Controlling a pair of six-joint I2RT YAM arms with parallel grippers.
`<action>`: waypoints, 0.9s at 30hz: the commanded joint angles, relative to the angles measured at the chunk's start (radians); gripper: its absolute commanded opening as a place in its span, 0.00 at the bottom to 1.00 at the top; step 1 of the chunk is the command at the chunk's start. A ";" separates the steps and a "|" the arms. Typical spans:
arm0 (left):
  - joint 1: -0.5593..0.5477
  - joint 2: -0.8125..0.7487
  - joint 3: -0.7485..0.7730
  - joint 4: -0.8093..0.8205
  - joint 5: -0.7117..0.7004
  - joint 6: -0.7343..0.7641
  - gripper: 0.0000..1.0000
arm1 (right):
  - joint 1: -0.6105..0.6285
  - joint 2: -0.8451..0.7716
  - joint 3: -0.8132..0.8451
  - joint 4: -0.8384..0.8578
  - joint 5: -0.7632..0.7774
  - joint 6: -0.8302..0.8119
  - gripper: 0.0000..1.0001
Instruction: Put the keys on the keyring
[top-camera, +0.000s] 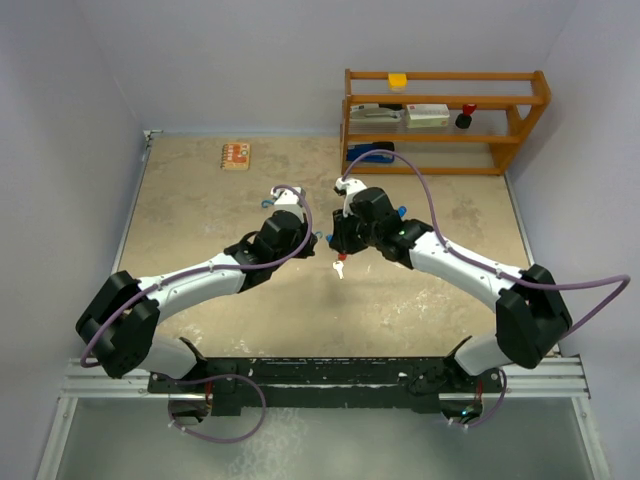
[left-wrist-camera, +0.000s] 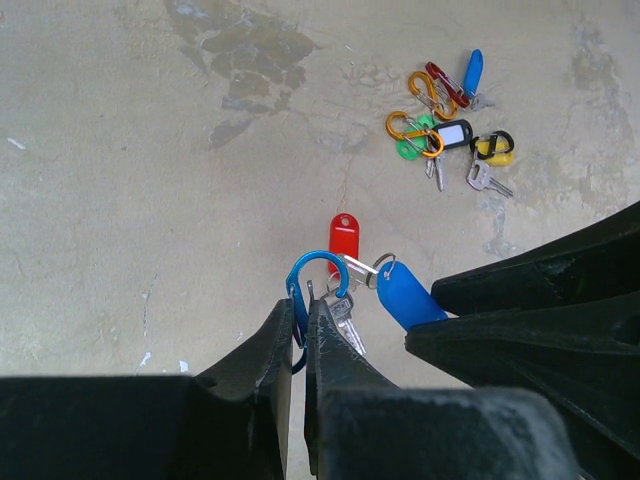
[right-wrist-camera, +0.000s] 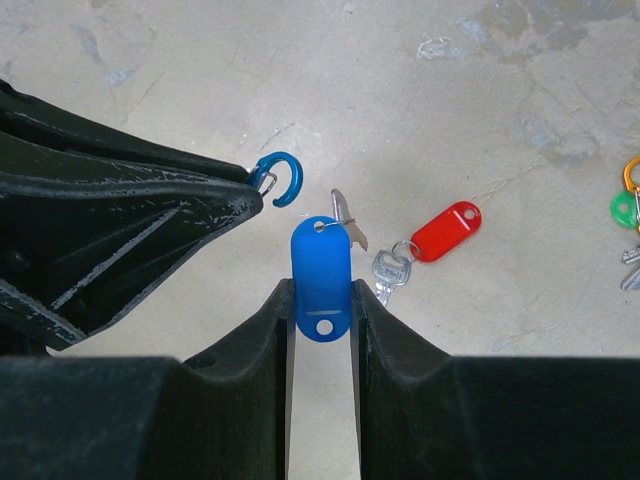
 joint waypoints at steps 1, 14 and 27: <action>-0.010 -0.005 0.026 0.045 -0.026 -0.019 0.00 | 0.000 0.013 0.049 0.026 0.015 0.019 0.23; -0.014 0.015 0.036 0.050 -0.039 -0.030 0.00 | 0.000 0.024 0.057 0.034 0.008 0.028 0.23; -0.020 0.031 0.036 0.073 -0.043 -0.042 0.00 | 0.000 0.030 0.061 0.036 0.006 0.032 0.23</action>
